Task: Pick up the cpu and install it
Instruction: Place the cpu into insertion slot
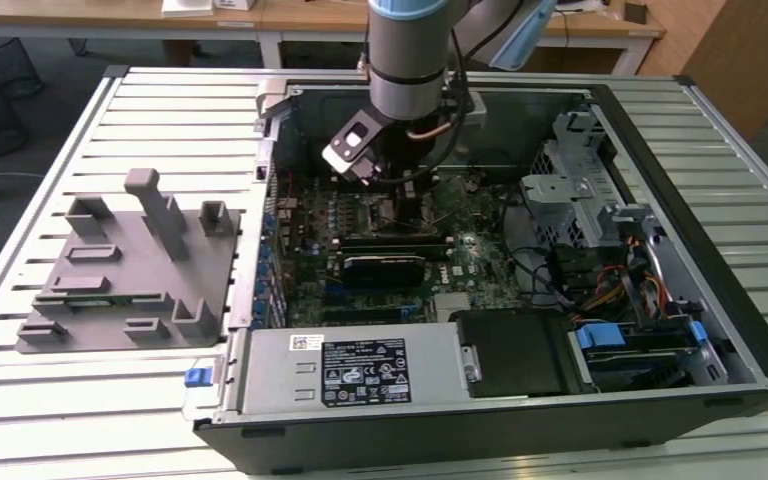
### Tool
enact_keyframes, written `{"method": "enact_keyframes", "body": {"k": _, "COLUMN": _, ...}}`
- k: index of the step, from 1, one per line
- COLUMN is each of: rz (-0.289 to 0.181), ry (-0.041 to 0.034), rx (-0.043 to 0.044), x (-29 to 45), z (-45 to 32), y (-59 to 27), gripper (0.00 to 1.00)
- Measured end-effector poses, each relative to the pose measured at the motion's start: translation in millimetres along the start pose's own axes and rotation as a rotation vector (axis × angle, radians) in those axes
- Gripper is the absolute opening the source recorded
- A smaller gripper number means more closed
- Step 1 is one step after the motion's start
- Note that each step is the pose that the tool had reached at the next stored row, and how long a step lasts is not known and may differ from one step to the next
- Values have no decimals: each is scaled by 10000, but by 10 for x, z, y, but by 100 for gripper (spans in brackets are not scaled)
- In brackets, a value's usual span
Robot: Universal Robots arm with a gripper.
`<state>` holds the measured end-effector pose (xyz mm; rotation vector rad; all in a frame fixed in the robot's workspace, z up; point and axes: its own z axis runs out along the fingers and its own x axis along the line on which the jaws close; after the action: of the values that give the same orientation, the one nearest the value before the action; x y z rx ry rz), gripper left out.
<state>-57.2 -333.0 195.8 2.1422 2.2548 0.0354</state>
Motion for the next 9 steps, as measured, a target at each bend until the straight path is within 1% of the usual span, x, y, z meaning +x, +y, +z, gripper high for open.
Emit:
{"method": "enact_keyframes", "body": {"k": 6, "rz": 1, "ry": -1, "rx": 2, "x": 0, "z": 15, "y": -1, "gripper": 53}}
{"method": "enact_keyframes", "body": {"k": 8, "rz": 1, "ry": -1, "rx": 1, "x": 0, "z": 15, "y": -1, "gripper": 55}}
{"method": "enact_keyframes", "body": {"k": 9, "rz": 2, "ry": -1, "rx": 0, "x": 0, "z": 15, "y": -1, "gripper": 61}}
